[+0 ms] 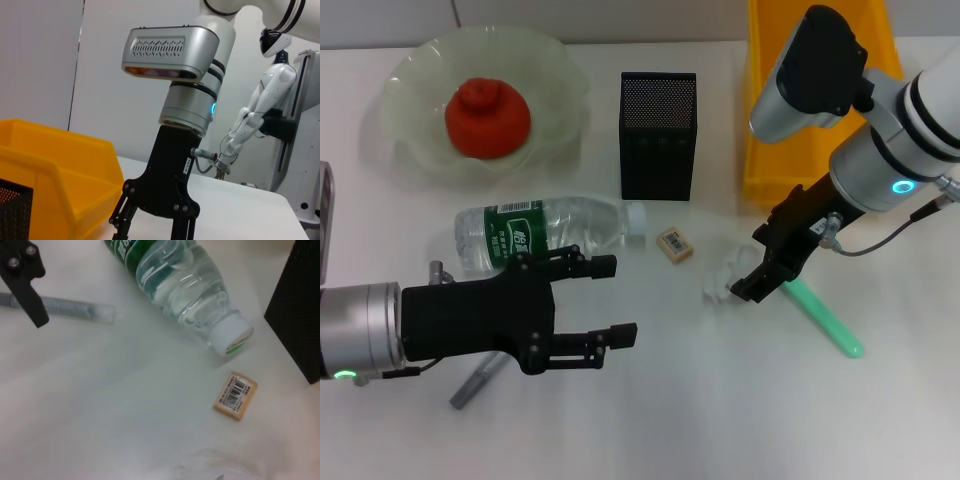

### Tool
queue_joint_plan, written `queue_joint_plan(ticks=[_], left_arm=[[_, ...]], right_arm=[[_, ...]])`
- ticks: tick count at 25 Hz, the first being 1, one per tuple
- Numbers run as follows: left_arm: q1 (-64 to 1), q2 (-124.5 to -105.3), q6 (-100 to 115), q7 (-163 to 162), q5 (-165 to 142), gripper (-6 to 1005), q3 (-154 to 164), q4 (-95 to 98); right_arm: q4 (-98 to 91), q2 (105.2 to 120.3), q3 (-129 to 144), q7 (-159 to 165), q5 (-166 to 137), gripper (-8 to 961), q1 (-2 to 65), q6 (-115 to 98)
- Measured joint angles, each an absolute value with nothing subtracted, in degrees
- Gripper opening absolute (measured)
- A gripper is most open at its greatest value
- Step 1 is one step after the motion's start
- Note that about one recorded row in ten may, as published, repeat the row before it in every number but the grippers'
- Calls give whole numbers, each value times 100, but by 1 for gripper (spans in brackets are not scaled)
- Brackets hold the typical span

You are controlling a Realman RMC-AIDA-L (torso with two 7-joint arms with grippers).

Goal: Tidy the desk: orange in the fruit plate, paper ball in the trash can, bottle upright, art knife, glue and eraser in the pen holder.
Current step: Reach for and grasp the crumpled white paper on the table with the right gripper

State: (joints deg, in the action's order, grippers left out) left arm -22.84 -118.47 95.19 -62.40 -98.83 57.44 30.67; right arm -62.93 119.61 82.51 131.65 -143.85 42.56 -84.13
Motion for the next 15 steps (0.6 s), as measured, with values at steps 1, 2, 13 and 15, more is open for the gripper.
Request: queue_joint_plan(ticks=[1,2,13,15], left_arm=[[-2284,-11848,9518,-6240,-9878,798,5738,3067],[-2284,-11847,9518,-6240,-9866,798,5729,3067],[-2306,-11853,9392,-6232,-9885,798,5761,3040],[-2309,-11854,9392,-6232,-9885,799,5762,3035]], right_arm=[[-6267,11962,8258,13163,-14384,753,4268,-8393],[-6240,11962,8263,13160,-14384,752,4276,-8371],[-6098,11962,8643,13145,-14384,731,4306,-8136],[-6094,11962,8694,13142,-14384,727,4306,-8120]])
